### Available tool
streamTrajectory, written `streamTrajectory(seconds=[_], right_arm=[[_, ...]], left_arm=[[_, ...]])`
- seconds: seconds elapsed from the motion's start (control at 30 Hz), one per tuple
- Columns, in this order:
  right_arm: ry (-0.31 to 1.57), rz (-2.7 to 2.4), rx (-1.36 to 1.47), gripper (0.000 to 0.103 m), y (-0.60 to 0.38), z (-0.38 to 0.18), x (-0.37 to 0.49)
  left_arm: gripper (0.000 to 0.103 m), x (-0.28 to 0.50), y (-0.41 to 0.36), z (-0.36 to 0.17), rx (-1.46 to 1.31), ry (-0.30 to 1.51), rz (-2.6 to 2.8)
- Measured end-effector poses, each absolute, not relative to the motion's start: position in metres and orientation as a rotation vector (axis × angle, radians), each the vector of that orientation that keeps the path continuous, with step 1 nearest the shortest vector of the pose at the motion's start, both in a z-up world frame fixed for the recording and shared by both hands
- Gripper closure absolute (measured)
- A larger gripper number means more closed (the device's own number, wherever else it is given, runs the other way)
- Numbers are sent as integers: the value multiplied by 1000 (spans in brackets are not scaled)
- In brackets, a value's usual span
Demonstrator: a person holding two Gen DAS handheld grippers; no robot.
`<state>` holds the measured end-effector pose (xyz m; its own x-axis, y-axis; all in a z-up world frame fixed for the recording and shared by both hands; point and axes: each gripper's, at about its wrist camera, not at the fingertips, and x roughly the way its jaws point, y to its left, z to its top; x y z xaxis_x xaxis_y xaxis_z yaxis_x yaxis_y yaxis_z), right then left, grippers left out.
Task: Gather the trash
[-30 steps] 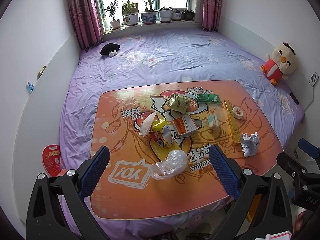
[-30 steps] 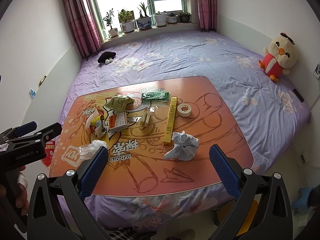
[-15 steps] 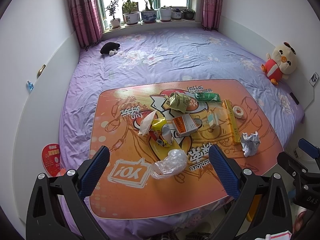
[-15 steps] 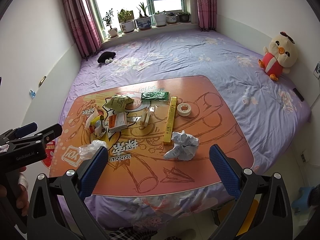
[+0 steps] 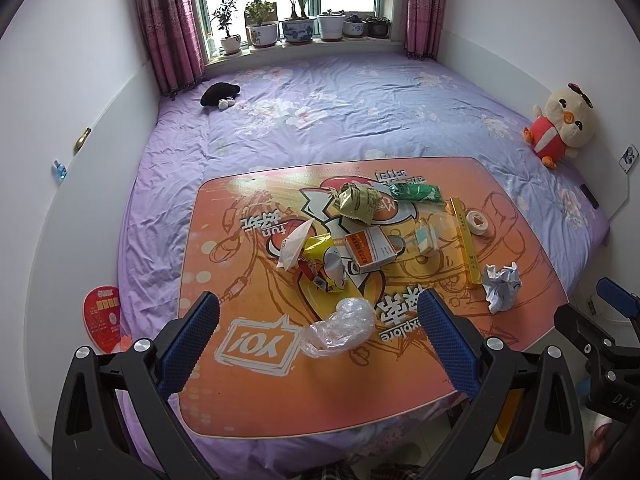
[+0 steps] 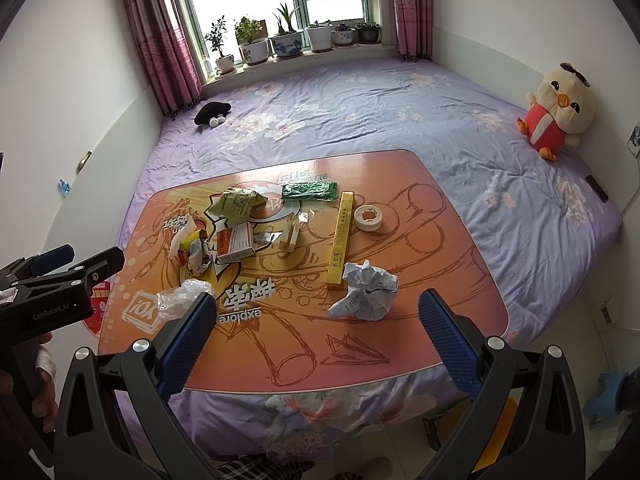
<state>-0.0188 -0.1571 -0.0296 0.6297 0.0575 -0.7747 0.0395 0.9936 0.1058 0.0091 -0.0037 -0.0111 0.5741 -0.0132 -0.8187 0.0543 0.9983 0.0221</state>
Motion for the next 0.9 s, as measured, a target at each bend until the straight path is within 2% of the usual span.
streamTrajectory(seconds=[0.43, 0.9], right_arm=[[884, 5, 124, 3, -159, -36, -21], [958, -31, 189, 3, -179, -95, -25]], left_arm=[[5, 7, 4, -17, 22, 960, -43], [5, -3, 32, -91, -57, 1115, -36]])
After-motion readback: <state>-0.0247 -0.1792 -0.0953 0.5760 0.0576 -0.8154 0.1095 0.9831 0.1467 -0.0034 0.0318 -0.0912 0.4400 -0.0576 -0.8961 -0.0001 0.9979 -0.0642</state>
